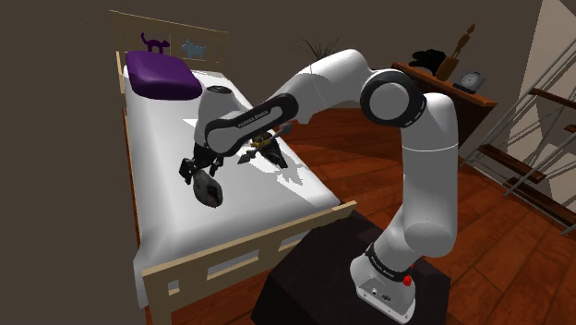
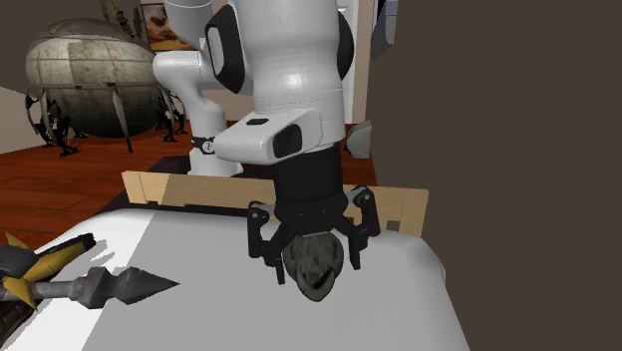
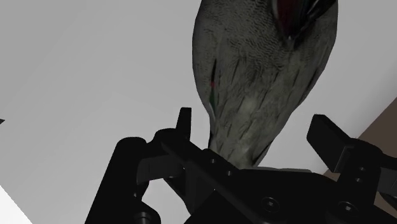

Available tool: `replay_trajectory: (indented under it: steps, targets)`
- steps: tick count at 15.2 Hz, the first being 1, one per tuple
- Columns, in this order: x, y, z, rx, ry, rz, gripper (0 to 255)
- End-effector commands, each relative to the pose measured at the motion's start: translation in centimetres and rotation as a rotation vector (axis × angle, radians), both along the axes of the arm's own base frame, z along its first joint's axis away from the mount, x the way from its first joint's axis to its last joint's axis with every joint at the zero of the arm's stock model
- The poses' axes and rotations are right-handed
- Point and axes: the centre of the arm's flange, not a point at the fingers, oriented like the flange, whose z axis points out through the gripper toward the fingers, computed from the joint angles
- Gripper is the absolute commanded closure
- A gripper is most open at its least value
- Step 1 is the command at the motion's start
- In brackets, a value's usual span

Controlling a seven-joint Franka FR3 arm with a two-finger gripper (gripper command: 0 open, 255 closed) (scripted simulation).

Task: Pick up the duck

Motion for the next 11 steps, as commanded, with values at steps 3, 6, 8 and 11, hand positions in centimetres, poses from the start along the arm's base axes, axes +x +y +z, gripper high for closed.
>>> replay_trajectory:
  steps: [3, 6, 8, 11]
  targets:
    - [0.00, -0.02, -0.40, 0.000, -0.001, 0.000, 255]
    - [0.00, 0.01, -0.38, 0.000, -0.001, 0.000, 255]
    - [0.00, 0.01, -0.38, 0.000, -0.001, 0.000, 255]
    - [0.02, -0.09, -0.42, 0.000, -0.001, 0.000, 255]
